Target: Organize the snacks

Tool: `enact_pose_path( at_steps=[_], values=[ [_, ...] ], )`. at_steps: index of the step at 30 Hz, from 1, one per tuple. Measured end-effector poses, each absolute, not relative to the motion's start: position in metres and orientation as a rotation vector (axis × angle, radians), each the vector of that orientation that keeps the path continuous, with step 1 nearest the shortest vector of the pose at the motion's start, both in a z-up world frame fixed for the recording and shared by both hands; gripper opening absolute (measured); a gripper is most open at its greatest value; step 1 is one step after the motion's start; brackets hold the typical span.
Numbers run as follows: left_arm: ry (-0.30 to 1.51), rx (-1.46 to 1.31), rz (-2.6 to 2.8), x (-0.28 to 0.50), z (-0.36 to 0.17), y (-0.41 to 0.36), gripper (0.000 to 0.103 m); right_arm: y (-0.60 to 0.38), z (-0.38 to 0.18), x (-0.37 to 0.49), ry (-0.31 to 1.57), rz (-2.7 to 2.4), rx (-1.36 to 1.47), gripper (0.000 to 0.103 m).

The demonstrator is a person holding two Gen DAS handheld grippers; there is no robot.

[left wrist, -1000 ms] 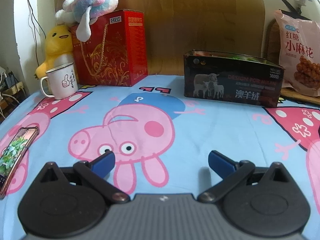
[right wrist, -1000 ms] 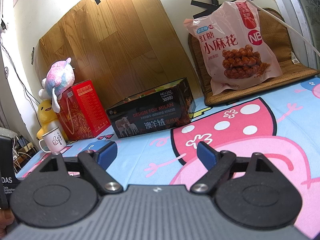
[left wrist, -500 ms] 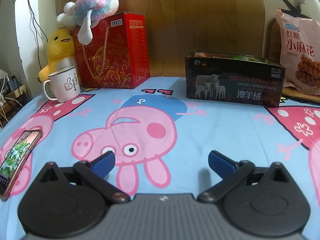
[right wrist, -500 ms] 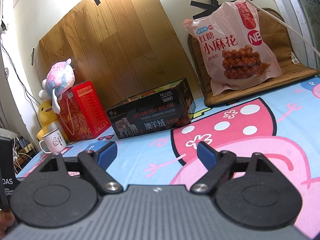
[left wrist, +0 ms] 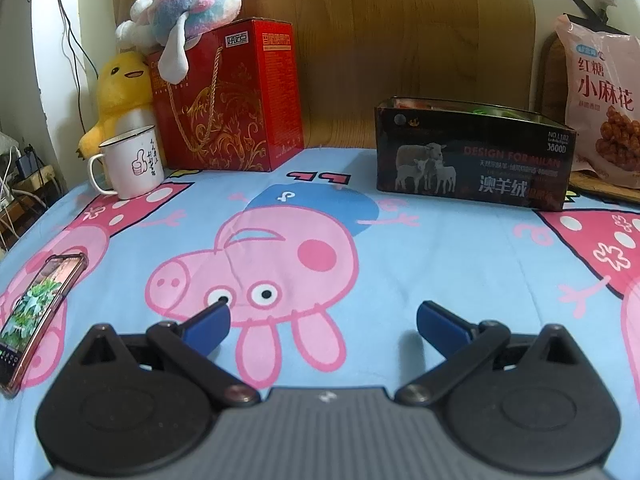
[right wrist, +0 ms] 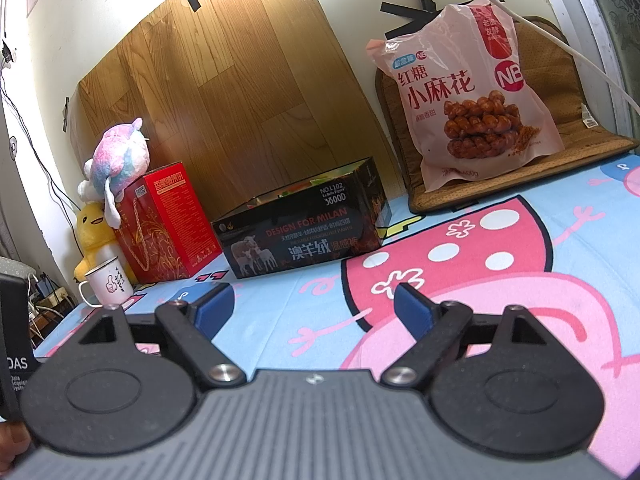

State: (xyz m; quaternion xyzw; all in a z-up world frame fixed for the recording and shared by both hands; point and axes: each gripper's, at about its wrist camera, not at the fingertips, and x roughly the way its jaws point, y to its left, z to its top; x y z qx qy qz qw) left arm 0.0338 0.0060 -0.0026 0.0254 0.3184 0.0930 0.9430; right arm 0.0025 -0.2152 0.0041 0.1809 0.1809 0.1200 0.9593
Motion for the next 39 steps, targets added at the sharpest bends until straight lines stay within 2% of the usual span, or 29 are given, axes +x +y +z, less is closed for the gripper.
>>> enact_pose_path(
  at_steps=[21,39],
  values=[
    [0.655,0.049,0.187,0.0342,-0.0032,0.0064,0.103,-0.2155,0.0041,0.0028,0.367,0.244,0.367,0.089],
    [0.573,0.093,0.242,0.0244,0.0031,0.0031,0.103,-0.2153,0.0041,0.0026,0.367,0.243,0.369,0.089]
  ],
)
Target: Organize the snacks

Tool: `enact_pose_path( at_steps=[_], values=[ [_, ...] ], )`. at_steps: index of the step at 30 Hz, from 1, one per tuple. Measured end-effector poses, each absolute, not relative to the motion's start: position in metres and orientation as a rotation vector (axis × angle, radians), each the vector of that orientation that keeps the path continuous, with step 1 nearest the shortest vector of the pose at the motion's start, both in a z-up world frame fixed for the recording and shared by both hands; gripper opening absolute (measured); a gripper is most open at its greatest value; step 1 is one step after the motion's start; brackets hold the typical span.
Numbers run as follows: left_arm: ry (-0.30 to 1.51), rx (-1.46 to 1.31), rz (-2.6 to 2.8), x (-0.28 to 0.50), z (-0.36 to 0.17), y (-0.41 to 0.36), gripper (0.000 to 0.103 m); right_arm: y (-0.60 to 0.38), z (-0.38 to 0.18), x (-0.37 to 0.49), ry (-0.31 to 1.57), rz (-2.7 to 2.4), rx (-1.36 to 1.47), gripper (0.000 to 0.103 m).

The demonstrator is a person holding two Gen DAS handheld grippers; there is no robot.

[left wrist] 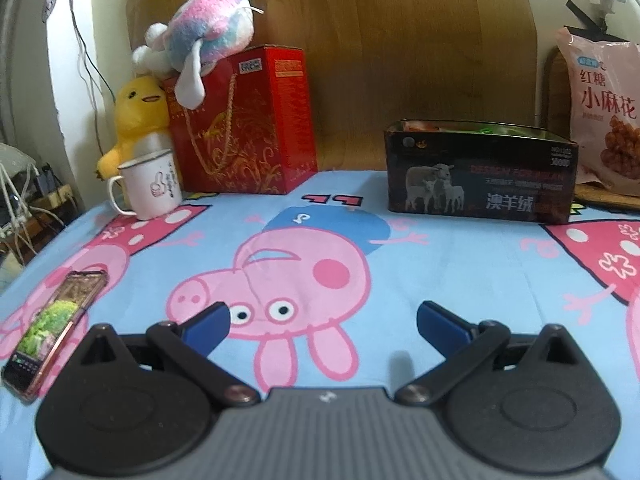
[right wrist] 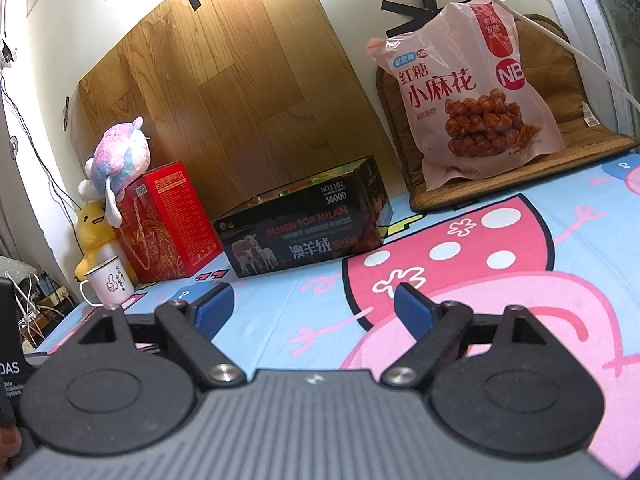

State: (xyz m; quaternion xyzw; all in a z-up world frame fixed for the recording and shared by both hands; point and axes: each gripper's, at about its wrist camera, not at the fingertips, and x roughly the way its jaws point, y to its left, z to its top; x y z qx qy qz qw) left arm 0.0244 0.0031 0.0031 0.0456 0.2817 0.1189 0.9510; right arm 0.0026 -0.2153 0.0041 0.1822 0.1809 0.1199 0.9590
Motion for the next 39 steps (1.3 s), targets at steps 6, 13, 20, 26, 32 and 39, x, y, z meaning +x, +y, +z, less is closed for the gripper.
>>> enact_pose_path(
  at_steps=[6,13,20,26,32,39],
  values=[
    [0.579,0.104,0.263,0.026,0.003,0.003,0.103,-0.214,0.004,0.003,0.367,0.243,0.370,0.089],
    [0.617,0.086,0.257,0.030,0.001,0.006,0.103,-0.214,0.004,0.003,0.367,0.242,0.370,0.089],
    [0.638,0.088,0.247,0.031,0.000,0.008,0.103,-0.214,0.004,0.003,0.367,0.243,0.371,0.089],
    [0.647,0.087,0.238,0.031,0.001,0.010,0.103,-0.215,0.004,0.003,0.366,0.243,0.372,0.089],
    [0.686,0.077,0.250,0.034,0.000,0.014,0.103,-0.215,0.004,0.002,0.366,0.243,0.372,0.089],
    [0.671,0.095,0.275,0.028,0.010,0.015,0.103,-0.213,0.004,0.002,0.365,0.243,0.373,0.089]
  ],
)
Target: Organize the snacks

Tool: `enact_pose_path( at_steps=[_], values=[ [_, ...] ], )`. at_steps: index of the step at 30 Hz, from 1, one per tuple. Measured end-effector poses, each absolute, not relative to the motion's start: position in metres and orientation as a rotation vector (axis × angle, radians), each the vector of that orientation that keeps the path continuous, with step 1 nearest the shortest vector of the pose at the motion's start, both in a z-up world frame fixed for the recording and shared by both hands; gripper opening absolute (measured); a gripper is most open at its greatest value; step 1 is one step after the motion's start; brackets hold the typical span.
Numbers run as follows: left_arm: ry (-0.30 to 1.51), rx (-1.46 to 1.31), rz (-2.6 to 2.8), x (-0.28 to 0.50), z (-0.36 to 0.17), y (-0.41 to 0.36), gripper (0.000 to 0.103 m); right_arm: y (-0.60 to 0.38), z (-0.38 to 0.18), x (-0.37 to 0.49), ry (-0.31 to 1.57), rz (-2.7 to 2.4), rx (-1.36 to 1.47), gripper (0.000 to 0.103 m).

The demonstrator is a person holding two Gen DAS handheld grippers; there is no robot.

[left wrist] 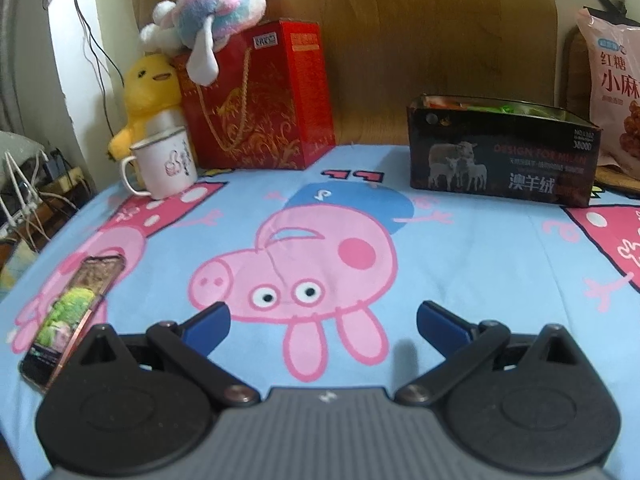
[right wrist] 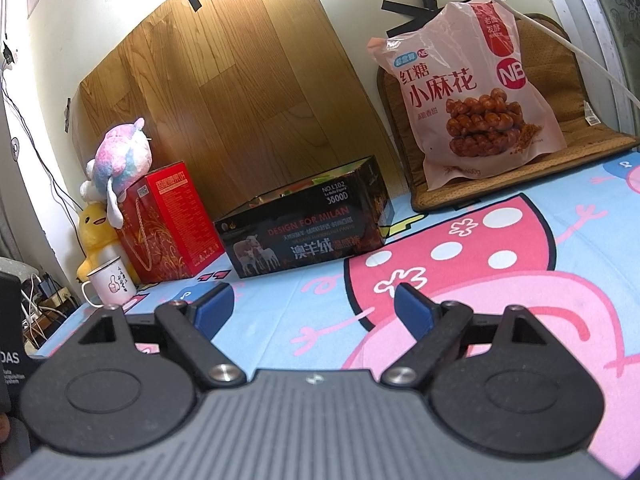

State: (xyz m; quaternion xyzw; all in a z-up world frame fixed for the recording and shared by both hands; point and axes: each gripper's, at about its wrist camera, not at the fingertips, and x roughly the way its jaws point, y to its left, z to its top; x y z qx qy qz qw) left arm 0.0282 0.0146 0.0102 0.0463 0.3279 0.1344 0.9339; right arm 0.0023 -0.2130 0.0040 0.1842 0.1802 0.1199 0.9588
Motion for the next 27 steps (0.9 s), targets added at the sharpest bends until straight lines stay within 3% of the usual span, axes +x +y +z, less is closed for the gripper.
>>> enact_pose_path(
  at_steps=[27],
  values=[
    [0.694,0.165,0.190,0.019,0.021,0.003,0.103,-0.214,0.004,0.002,0.364,0.244,0.376,0.090]
  ],
)
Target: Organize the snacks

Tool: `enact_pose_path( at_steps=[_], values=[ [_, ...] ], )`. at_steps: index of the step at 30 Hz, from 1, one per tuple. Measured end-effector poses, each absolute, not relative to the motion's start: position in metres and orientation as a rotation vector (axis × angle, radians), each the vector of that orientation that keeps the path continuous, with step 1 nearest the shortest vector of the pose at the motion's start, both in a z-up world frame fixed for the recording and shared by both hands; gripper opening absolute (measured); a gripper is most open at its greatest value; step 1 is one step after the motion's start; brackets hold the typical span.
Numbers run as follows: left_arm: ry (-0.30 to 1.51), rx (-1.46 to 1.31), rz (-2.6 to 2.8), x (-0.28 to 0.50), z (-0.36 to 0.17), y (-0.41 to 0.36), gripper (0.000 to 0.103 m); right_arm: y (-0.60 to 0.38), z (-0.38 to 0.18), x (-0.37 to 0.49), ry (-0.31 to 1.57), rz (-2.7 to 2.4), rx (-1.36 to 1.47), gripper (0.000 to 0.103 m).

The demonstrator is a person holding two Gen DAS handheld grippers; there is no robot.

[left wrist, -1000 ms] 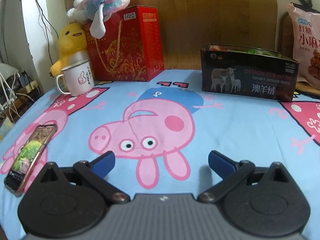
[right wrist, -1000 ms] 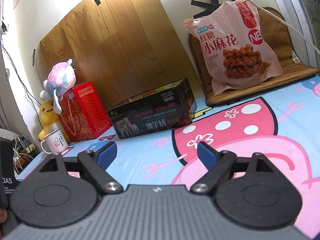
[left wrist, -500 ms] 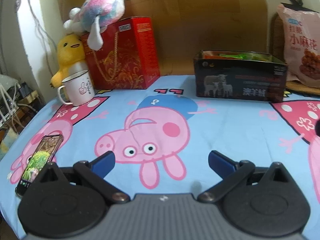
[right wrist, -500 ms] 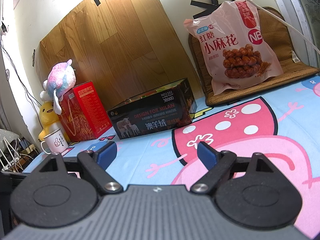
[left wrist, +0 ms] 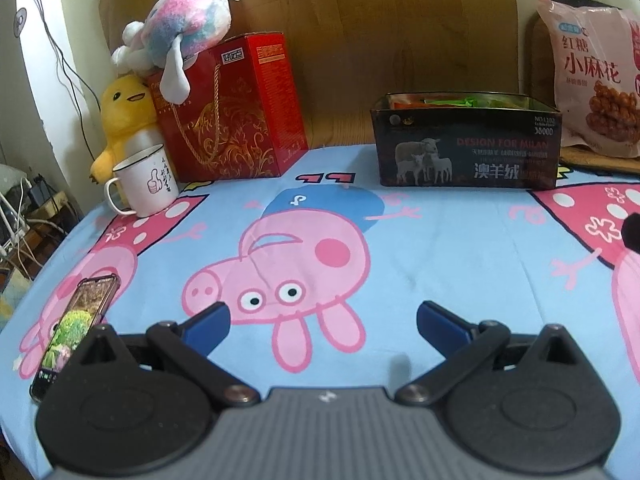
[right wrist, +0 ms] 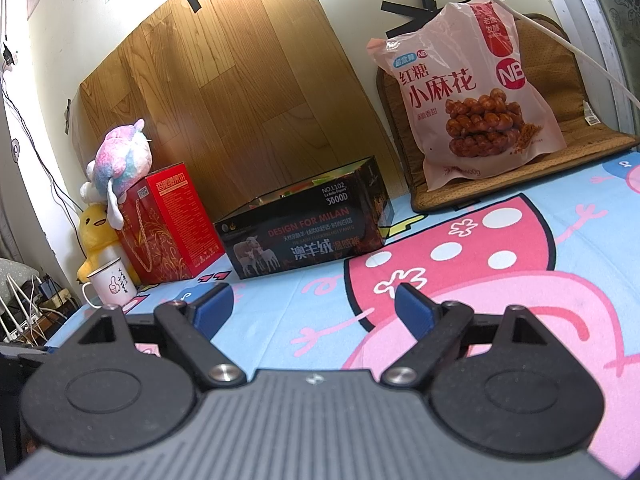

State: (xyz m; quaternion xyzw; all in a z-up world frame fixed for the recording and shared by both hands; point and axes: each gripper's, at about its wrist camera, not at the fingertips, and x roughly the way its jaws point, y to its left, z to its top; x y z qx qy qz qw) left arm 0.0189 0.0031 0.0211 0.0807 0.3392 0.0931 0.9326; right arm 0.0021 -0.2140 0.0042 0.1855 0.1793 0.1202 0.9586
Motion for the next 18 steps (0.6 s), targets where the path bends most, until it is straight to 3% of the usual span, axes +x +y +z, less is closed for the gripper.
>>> enact_pose_path(
  at_steps=[18],
  values=[
    [0.718,0.199,0.162,0.0206,0.0134,-0.0021,0.103,-0.2150,0.0041,0.0018,0.363,0.244,0.378,0.090]
  ],
)
